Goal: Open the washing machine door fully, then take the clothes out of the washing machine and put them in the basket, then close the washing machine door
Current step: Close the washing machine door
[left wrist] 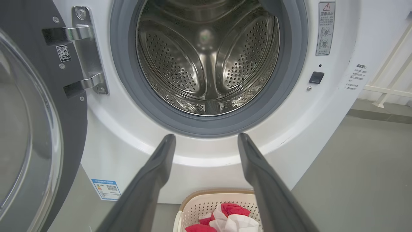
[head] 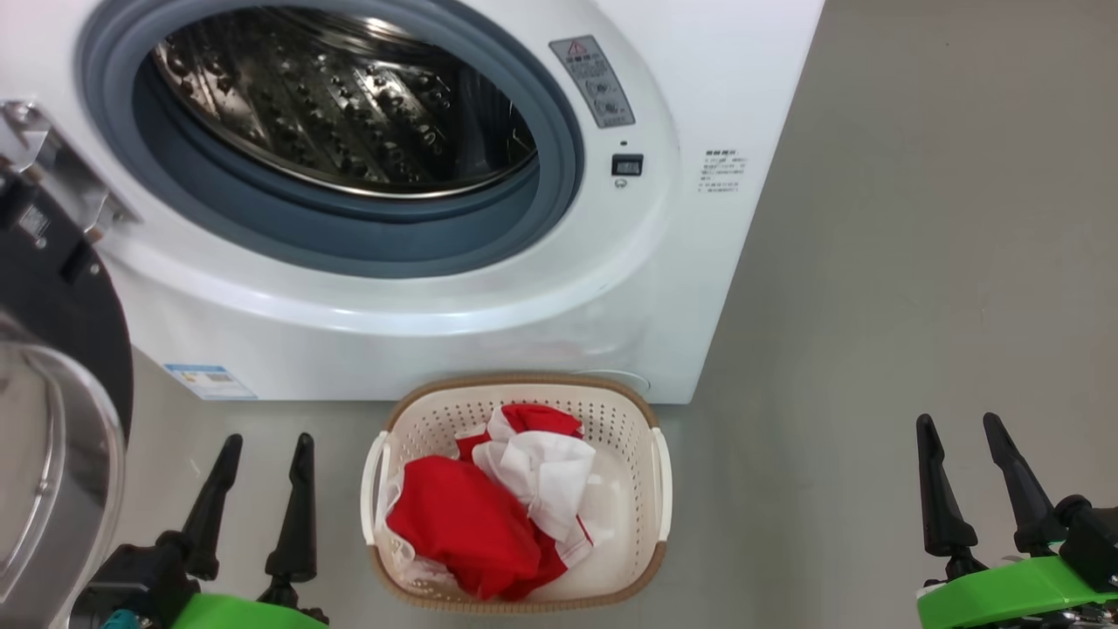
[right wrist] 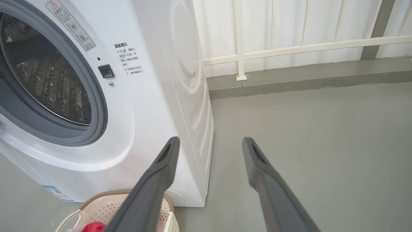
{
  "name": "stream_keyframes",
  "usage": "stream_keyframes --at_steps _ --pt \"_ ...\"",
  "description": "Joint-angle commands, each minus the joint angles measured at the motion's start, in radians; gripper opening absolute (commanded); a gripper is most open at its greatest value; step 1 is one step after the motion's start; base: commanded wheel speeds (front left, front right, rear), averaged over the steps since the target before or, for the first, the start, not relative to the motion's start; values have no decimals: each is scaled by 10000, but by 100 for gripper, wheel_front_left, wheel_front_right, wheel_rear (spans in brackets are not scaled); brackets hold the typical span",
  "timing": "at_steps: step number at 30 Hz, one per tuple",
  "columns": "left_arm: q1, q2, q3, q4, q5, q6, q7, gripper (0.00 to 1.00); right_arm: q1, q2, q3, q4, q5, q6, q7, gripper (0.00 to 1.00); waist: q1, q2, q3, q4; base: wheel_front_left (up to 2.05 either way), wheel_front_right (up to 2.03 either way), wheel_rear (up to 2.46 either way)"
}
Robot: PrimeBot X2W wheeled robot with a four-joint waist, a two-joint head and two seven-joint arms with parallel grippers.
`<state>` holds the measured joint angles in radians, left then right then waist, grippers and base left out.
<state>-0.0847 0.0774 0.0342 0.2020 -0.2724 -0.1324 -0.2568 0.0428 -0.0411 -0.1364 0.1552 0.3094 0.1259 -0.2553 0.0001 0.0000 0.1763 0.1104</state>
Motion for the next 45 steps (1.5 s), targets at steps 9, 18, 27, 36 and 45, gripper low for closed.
stream_keyframes --at_steps 9,18,27,36,45 --pt "-8 129 336 -296 27 17 -49 100 13 -91 214 -245 83 48 -65 100 -1 0 -8 22 -124 124 0" --pt "55 103 271 -439 -67 17 -49 100 -1 -91 211 -243 96 48 -65 100 -1 0 -5 31 -70 70 0" --pt "34 99 261 -382 -131 17 -49 100 0 -91 235 -237 89 48 -65 100 -1 0 -21 48 -1 1 0" --pt "14 16 273 -229 -220 17 -49 100 -37 -91 304 -200 28 48 -65 100 -1 0 -53 254 0 0 0" --pt "106 -174 339 -22 -285 17 -49 100 -72 -158 494 -105 -138 48 -65 100 -1 0 -182 1062 0 0 0"
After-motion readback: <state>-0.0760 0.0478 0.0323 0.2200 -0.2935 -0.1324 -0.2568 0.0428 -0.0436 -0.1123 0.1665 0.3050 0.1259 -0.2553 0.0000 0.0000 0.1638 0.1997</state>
